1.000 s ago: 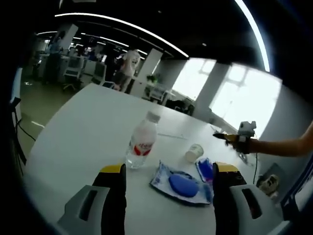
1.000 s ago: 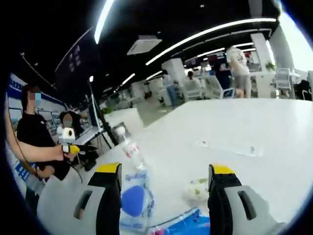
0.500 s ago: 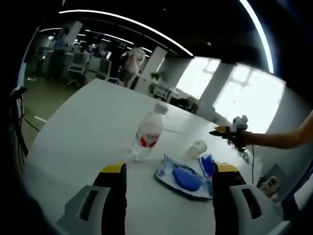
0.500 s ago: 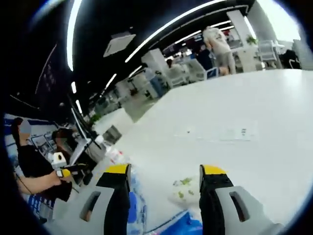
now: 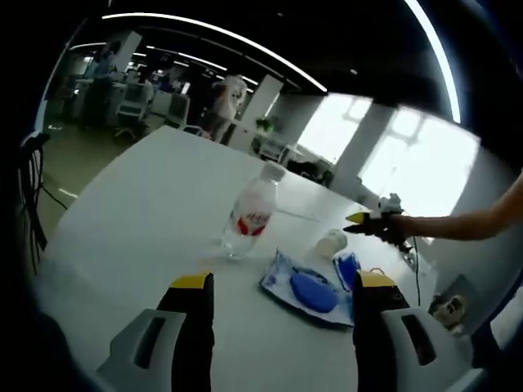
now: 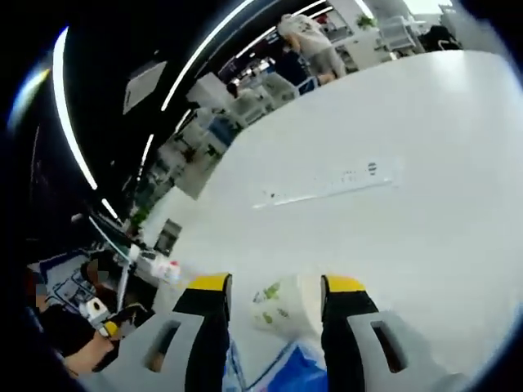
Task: Arrange the tabletop items into an orderly group along one side of the table until the central work area is clear of visible clutter.
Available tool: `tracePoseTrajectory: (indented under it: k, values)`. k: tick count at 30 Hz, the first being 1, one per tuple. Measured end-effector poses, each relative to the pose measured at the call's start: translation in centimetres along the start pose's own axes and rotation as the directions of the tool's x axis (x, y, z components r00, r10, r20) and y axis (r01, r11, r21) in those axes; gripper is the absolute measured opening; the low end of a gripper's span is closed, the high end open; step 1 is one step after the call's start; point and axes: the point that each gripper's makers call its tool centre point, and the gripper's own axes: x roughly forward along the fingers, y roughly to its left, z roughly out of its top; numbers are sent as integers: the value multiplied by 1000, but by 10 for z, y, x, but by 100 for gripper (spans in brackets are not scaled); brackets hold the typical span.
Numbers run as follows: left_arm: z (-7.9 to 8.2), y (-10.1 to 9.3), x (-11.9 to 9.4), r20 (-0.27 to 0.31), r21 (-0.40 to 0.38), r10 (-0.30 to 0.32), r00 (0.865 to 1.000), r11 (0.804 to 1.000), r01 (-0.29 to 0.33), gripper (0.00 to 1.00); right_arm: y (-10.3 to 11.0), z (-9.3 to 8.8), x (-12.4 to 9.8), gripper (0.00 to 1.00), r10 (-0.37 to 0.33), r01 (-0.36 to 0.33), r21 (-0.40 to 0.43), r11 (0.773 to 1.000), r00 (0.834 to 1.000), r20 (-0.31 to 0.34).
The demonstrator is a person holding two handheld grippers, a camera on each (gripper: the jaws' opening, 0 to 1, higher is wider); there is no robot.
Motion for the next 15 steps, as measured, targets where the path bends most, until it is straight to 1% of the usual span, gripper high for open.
tracePoseTrajectory:
  k: [4, 5, 8, 10, 12, 13, 15]
  values:
    - [-6, 0, 4, -16, -3, 3, 1000, 1000, -3, 67, -8, -2, 4, 40, -26, 26, 4, 1000, 1000, -10]
    - [-7, 0, 4, -15, -8, 4, 1000, 1000, -4, 67, -10, -4, 5, 40, -29, 29, 19, 999, 999, -16]
    - [-7, 2, 5, -14, -14, 6, 1000, 1000, -6, 67, -12, -5, 7, 40, -23, 24, 33, 999, 999, -24]
    - [-9, 4, 6, -25, -13, 9, 1000, 1000, -9, 67, -13, -6, 9, 40, -19, 20, 40, 999, 999, -28]
    - [-11, 6, 6, -38, -5, 13, 999, 1000, -13, 67, -14, -9, 11, 39, -6, 9, 55, 998, 999, -43]
    - [-11, 7, 6, -38, -5, 15, 999, 1000, -15, 67, -15, -11, 12, 39, -12, 15, 57, 998, 998, -54]
    - [-11, 9, 6, -32, -13, 19, 999, 1000, -20, 67, -15, -16, 14, 36, -1, 5, 54, 999, 997, -73]
